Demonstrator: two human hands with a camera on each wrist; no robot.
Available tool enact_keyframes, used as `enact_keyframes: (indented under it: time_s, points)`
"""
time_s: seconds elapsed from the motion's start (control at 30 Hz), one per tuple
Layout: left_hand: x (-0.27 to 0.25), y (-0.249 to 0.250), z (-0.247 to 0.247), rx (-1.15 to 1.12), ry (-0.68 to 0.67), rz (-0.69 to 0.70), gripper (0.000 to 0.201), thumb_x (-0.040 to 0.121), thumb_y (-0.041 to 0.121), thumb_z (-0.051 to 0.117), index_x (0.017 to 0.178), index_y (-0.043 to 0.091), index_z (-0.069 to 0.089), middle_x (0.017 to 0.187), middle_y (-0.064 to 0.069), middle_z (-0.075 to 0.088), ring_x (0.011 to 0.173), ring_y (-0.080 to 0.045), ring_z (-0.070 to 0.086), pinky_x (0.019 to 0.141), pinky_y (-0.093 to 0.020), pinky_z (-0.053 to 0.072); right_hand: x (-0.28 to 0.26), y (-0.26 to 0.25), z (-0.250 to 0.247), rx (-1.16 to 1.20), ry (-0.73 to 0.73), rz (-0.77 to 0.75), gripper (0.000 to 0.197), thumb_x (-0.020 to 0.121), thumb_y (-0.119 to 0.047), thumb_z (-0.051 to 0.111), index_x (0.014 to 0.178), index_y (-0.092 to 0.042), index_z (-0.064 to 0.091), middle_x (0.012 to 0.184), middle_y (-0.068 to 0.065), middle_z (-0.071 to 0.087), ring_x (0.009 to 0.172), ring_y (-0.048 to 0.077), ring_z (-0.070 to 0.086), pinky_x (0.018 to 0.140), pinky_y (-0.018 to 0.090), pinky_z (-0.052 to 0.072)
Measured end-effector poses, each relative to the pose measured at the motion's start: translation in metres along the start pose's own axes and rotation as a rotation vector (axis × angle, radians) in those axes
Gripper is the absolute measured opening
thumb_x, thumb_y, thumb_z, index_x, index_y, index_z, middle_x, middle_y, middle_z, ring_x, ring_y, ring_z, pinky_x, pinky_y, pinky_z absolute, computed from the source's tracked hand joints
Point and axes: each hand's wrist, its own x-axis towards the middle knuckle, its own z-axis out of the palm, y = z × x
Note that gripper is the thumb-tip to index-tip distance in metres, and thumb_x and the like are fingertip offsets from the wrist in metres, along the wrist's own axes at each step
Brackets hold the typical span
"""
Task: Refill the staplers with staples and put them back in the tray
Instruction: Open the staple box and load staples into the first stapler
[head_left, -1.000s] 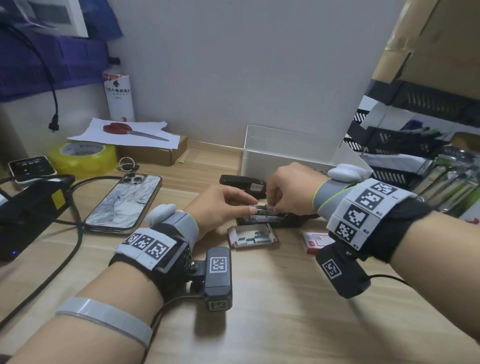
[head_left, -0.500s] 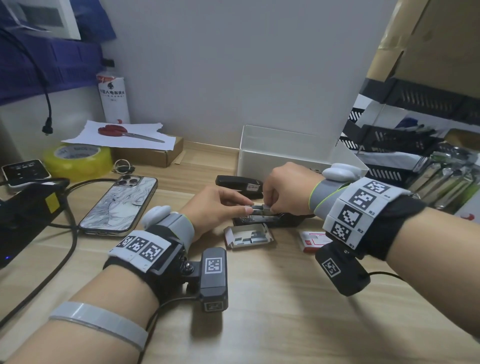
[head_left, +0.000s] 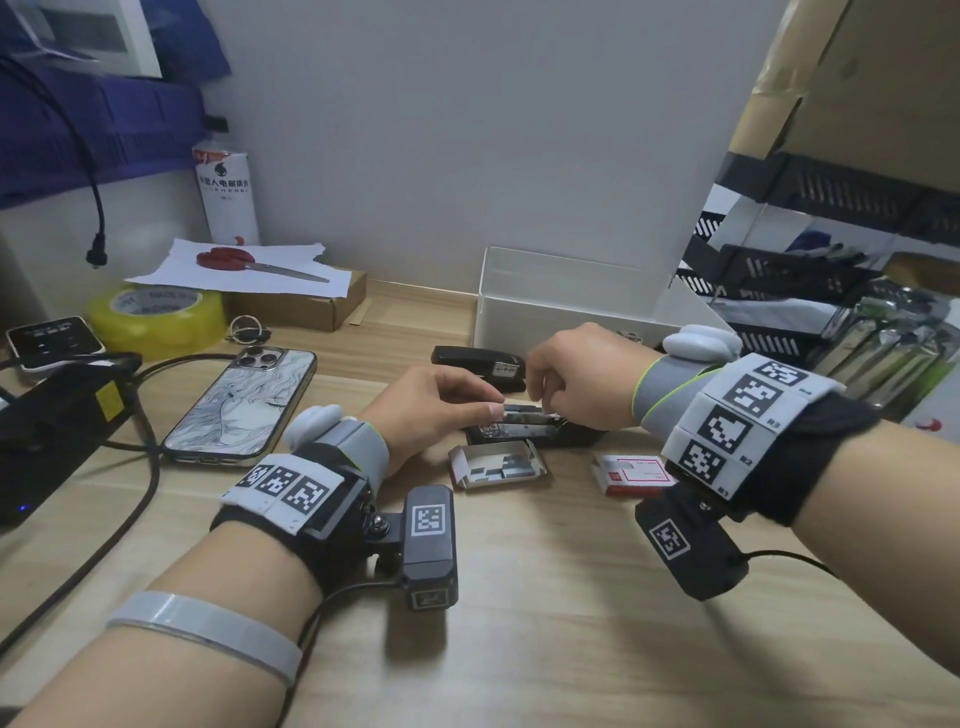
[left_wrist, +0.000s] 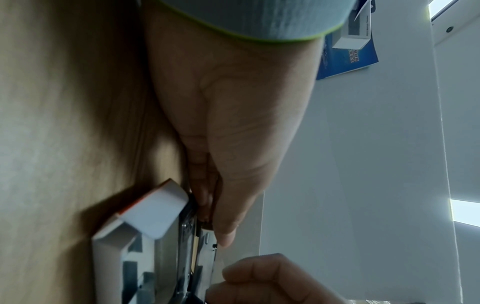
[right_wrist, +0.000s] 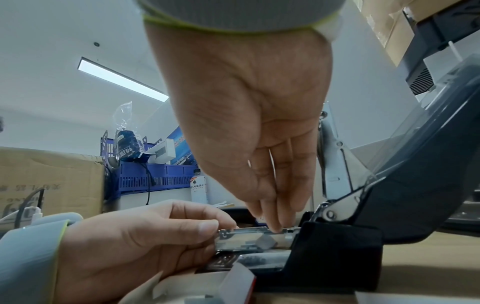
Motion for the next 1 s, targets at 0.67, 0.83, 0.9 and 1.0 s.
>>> enact_keyframes:
  time_s: [0.67,0.83,0.9,1.0]
  points:
    - [-0.003,0.004,-0.002,0.103,-0.033,-0.02,0.03,0.07,0.032,0.09,0.098,0.035,0.079,0.096,0.007,0.077,0.1,-0.012,0.071,0.102,-0.043,0.053,-0.024,0.045,-0.025,0.045,0.384,0.13,0.024,0.082,-0.024,0.057,0.101,-0.031,0.068,0.102,-0.001,0.06,0.099,0.02,0.047,0.096,0.037,0.044]
    - [-0.001,0.013,0.001,0.299,-0.123,-0.079,0.043,0.071,0.033,0.089,0.11,0.039,0.071,0.101,0.011,0.074,0.098,-0.011,0.07,0.095,-0.037,0.055,-0.037,0.082,-0.023,-0.027,0.029,0.383,0.046,0.081,-0.024,0.063,0.126,-0.024,0.055,0.12,0.004,0.061,0.112,0.026,0.055,0.09,0.028,0.044]
    - [0.0,0.016,0.001,0.353,-0.119,-0.086,0.041,0.073,0.033,0.087,0.111,0.038,0.071,0.097,0.011,0.076,0.095,-0.011,0.071,0.093,-0.038,0.055,-0.039,0.089,-0.021,-0.017,0.013,0.387,0.044,0.081,-0.02,0.064,0.124,-0.024,0.056,0.119,0.002,0.063,0.108,0.025,0.057,0.09,0.029,0.047]
    - [-0.002,0.017,0.001,0.393,-0.1,-0.087,0.037,0.076,0.032,0.085,0.11,0.036,0.072,0.096,0.012,0.075,0.094,-0.01,0.069,0.087,-0.032,0.053,-0.039,0.094,-0.026,-0.011,0.009,0.377,0.04,0.08,-0.018,0.067,0.118,-0.026,0.06,0.114,0.001,0.066,0.104,0.024,0.06,0.091,0.03,0.049]
